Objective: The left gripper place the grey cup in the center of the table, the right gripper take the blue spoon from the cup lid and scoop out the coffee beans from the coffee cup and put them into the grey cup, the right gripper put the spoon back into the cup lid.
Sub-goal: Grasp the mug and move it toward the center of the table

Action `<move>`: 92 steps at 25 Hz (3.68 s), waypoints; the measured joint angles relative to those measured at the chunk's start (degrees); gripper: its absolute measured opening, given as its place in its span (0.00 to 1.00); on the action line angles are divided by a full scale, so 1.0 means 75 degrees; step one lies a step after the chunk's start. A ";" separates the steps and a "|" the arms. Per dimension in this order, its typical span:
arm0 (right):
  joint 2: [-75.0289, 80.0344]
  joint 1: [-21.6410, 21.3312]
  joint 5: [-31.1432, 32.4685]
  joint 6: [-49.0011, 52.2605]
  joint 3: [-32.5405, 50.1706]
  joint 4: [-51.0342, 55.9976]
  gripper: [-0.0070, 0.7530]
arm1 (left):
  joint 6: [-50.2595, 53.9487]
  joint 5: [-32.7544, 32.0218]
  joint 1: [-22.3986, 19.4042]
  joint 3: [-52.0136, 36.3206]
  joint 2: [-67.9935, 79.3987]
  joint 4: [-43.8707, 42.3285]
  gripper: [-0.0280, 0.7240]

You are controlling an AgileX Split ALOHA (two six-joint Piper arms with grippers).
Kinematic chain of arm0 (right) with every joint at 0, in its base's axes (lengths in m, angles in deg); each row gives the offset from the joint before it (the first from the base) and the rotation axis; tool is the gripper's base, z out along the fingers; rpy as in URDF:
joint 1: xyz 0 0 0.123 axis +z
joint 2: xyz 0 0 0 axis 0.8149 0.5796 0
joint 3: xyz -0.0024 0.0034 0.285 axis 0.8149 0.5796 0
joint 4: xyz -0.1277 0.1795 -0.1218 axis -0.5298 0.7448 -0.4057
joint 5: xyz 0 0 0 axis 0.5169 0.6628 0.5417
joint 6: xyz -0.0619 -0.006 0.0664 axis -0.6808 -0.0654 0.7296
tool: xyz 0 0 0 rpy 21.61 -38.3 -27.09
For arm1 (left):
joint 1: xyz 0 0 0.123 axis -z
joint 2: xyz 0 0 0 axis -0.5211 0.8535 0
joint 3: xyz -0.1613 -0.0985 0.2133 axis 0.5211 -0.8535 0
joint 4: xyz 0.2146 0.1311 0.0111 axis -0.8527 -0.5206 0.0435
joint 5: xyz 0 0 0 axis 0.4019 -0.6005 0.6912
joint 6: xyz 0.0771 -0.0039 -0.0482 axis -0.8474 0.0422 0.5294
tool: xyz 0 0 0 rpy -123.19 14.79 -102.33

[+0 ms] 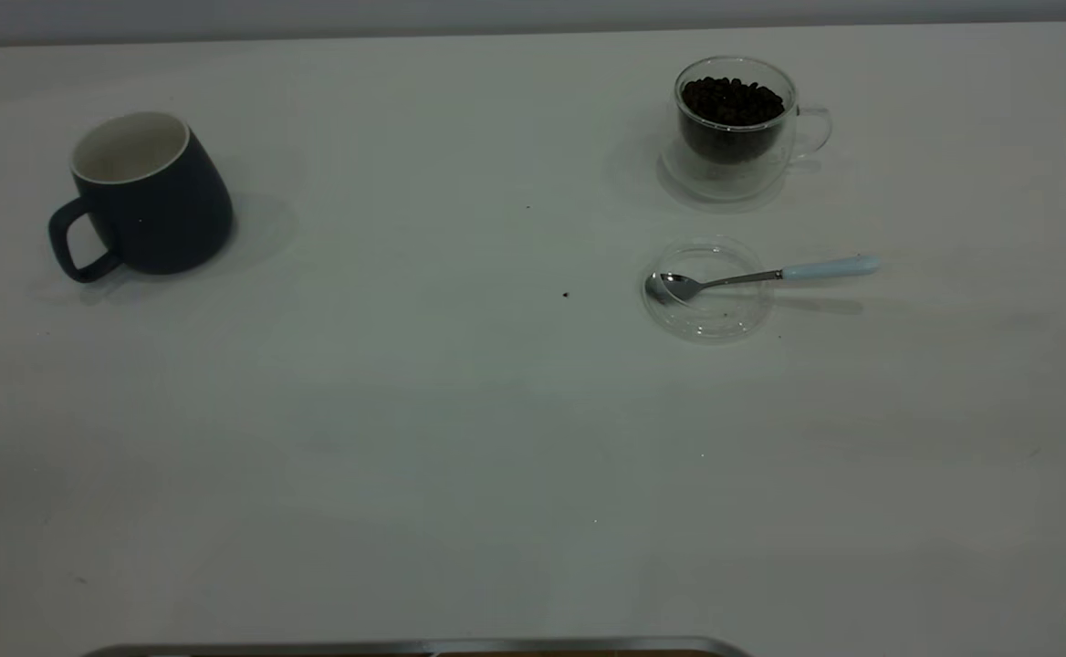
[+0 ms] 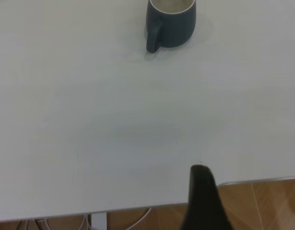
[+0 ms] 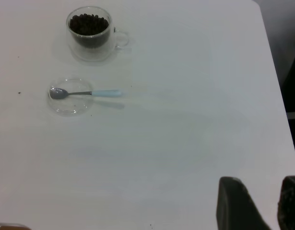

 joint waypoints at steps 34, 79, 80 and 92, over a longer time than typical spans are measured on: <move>0.0000 0.0000 0.0000 0.0000 0.0000 0.0000 0.34 | -0.3149 0.0769 0.0213 0.4393 1.0581 -0.2643 0.82; 0.0000 0.0000 0.0000 0.0000 0.0000 0.0000 0.34 | -0.3605 0.7428 0.0251 0.5501 1.7166 -0.7632 0.82; 0.0000 0.0000 0.0000 0.0000 0.0000 0.0000 0.34 | -0.3605 0.7471 0.0303 0.5499 1.7168 -0.7632 0.82; 0.0000 0.0000 0.0000 0.0000 0.0000 0.0000 0.34 | -0.3216 0.8320 0.1776 0.5499 1.7182 -0.7639 0.82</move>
